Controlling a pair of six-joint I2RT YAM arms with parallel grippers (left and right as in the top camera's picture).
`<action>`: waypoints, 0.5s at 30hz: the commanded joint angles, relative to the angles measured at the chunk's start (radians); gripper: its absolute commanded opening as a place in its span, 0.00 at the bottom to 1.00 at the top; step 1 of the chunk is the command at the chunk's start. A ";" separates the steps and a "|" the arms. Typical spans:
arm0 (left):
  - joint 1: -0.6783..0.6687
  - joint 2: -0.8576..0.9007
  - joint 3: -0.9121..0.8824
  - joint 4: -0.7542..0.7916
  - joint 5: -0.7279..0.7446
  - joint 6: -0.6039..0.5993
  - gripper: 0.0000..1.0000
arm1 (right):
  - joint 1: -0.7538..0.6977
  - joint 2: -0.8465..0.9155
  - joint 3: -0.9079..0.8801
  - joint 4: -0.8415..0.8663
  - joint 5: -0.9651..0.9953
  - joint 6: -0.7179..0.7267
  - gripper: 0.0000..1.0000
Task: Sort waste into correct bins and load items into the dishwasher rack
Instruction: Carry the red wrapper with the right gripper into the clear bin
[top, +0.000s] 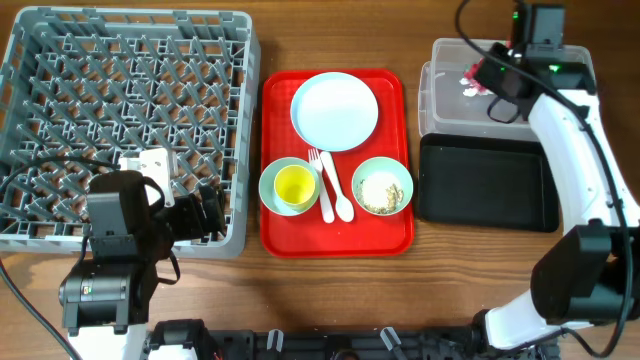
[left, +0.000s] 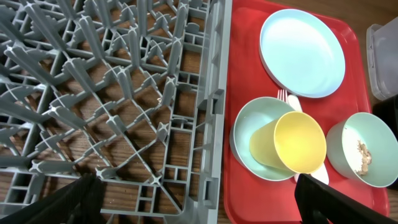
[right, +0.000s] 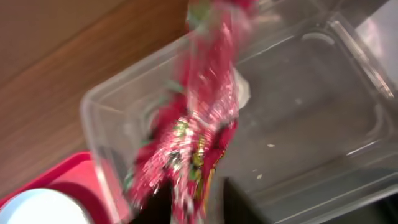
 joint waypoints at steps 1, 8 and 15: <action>-0.002 -0.003 0.021 0.000 0.012 -0.009 1.00 | 0.002 0.027 -0.001 0.000 -0.055 -0.002 0.40; -0.002 -0.003 0.021 0.000 0.012 -0.009 1.00 | 0.002 -0.070 0.001 -0.021 -0.142 -0.148 0.56; -0.002 -0.003 0.021 0.000 0.012 -0.009 1.00 | 0.006 -0.257 0.001 -0.237 -0.399 -0.342 0.74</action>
